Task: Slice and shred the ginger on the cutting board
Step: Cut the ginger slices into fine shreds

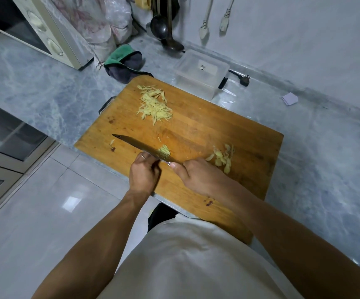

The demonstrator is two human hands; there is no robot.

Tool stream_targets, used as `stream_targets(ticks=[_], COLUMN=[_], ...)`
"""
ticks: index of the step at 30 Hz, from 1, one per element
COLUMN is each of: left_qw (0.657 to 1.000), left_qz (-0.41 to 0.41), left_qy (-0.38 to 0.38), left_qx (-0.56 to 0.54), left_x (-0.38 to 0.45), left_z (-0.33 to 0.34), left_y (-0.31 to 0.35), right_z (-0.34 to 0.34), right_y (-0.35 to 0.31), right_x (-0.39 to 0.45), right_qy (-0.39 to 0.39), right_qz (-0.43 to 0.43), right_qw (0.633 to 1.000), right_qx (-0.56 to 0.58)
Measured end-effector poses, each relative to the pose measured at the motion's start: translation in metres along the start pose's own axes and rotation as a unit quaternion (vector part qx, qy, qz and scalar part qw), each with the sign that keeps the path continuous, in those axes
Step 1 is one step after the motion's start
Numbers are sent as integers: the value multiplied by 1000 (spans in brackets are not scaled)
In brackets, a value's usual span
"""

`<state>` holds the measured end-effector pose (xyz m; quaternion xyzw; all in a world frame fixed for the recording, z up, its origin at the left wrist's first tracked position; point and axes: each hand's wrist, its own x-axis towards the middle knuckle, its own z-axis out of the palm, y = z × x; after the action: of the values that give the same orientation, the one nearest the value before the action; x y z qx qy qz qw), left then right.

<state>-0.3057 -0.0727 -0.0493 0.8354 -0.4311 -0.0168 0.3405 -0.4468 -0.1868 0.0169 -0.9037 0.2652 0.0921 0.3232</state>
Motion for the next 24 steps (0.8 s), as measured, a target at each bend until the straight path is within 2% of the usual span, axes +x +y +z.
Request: stream_targets(ticks=[24], left_qw=[1000], left_qz=[-13], left_qy=[-4], left_qx=[20], left_x=[1], left_z=[-1], left_y=[-1], right_z=[-7], right_y=[-6], right_x=[-7], right_qy=[-9], right_qz=[-8], right_qw=[1000], right_qx=[-15])
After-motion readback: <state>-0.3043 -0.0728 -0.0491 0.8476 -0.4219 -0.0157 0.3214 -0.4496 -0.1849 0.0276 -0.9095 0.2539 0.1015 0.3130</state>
